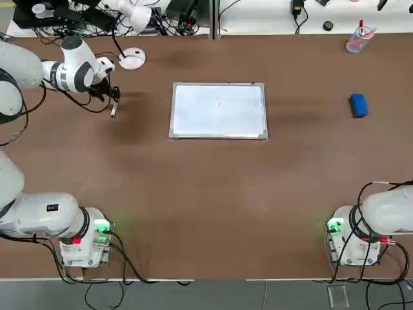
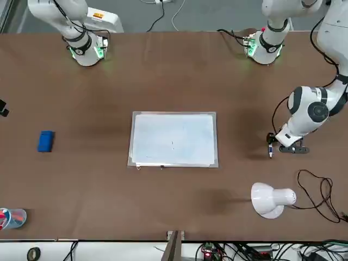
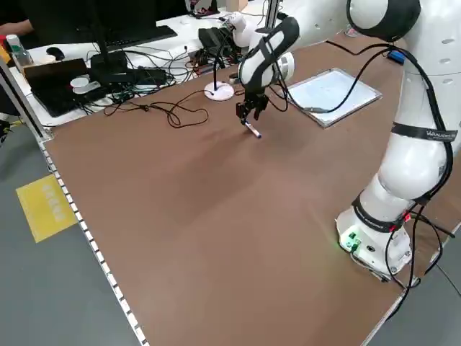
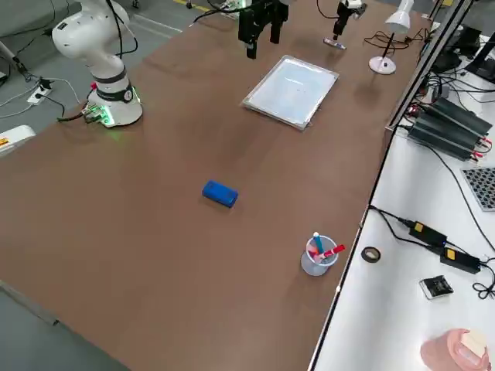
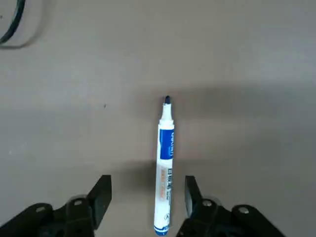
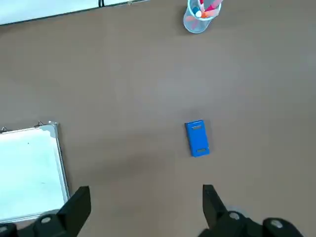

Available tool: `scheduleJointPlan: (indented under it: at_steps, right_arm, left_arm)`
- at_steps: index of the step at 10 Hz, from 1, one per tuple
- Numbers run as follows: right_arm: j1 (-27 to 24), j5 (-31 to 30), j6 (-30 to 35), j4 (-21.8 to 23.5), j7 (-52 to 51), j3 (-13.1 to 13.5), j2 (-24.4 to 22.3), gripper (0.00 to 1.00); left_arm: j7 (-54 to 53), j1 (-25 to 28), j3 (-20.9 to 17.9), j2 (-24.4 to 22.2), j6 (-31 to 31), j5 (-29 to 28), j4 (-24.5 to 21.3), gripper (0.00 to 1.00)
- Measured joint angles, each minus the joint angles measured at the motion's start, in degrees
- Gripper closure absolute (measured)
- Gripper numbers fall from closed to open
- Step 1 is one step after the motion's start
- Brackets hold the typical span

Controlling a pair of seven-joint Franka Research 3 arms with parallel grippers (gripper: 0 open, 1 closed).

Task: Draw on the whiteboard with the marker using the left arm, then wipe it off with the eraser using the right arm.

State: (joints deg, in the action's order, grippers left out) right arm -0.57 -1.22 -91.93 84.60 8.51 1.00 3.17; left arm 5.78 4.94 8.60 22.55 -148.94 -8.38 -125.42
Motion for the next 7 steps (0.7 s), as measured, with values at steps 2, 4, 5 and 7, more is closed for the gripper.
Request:
scheduleJointPlan:
  at_steps: [2, 4, 5, 7]
  right_arm:
    - [0.0, 0.0, 0.1, 0.0, 0.0, 0.0, 0.0, 0.0]
    - [0.0, 0.0, 0.1, 0.0, 0.0, 0.0, 0.0, 0.0]
    - [0.0, 0.0, 0.1, 0.0, 0.0, 0.0, 0.0, 0.0]
    - [0.0, 0.0, 0.2, 0.0, 0.0, 0.0, 0.0, 0.0]
  left_arm:
    - [0.0, 0.0, 0.1, 0.1, -1.7, 0.0, -1.0, 0.34]
    - [0.0, 0.0, 0.1, 0.4, -4.2, 0.0, -2.3, 0.35]
    - [0.0, 0.0, 0.1, 0.7, -5.2, 0.0, -2.7, 0.36]
    - [0.0, 0.0, 0.1, 1.2, -6.0, 0.0, -3.1, 0.4]
